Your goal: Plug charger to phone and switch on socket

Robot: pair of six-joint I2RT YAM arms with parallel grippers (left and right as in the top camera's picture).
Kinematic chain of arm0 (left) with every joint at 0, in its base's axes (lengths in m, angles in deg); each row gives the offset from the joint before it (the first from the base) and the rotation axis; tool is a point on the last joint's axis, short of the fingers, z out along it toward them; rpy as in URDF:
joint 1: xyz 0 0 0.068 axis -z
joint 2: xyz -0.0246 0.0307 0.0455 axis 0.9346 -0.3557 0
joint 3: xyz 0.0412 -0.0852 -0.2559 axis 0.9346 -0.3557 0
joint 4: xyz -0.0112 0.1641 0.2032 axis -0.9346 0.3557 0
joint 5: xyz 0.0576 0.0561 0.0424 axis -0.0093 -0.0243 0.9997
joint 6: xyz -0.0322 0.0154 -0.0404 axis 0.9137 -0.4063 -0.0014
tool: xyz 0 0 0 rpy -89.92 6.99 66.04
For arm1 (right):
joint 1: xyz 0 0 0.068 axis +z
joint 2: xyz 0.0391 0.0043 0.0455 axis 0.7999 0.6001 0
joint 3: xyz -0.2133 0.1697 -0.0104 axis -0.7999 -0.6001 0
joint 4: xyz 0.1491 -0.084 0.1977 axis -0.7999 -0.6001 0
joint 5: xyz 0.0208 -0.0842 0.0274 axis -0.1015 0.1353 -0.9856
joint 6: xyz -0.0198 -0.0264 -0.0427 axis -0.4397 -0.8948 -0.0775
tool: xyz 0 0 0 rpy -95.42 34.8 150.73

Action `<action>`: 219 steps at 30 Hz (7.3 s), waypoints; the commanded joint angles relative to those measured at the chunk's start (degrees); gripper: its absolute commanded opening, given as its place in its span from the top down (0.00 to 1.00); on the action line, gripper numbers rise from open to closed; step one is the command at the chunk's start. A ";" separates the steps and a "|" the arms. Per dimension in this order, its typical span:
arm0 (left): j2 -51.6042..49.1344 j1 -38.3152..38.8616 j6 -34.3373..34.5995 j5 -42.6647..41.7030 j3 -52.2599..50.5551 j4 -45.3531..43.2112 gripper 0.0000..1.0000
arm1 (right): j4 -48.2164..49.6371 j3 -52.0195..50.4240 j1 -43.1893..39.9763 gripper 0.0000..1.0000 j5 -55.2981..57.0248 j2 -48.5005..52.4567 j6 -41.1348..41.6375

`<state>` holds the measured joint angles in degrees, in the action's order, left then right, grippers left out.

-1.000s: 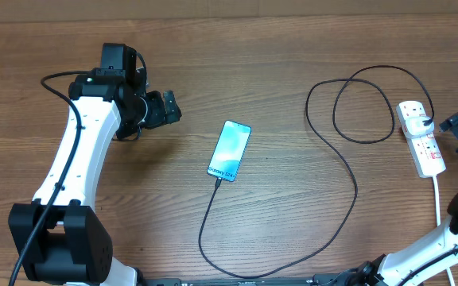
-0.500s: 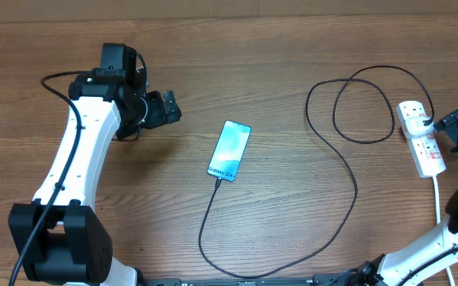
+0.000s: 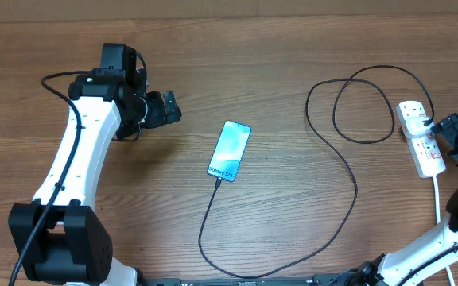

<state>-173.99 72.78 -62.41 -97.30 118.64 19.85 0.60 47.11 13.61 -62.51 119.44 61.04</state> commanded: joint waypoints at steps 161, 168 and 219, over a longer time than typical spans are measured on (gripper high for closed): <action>13.68 3.74 -1.14 0.76 -0.22 -0.02 0.01 | -8.41 -6.62 5.75 0.00 -10.80 -17.86 -10.01; 23.63 3.96 -1.14 0.79 -0.22 -0.02 0.01 | -8.39 -6.62 5.75 0.00 -10.80 -17.86 -10.01; 58.97 3.96 -1.29 -3.56 -66.03 -66.77 0.01 | -8.39 -6.62 5.75 0.00 -10.80 -17.86 -10.01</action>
<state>-117.30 76.59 -62.60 -99.99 56.37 -45.02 -7.93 40.77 19.06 -72.80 102.70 51.78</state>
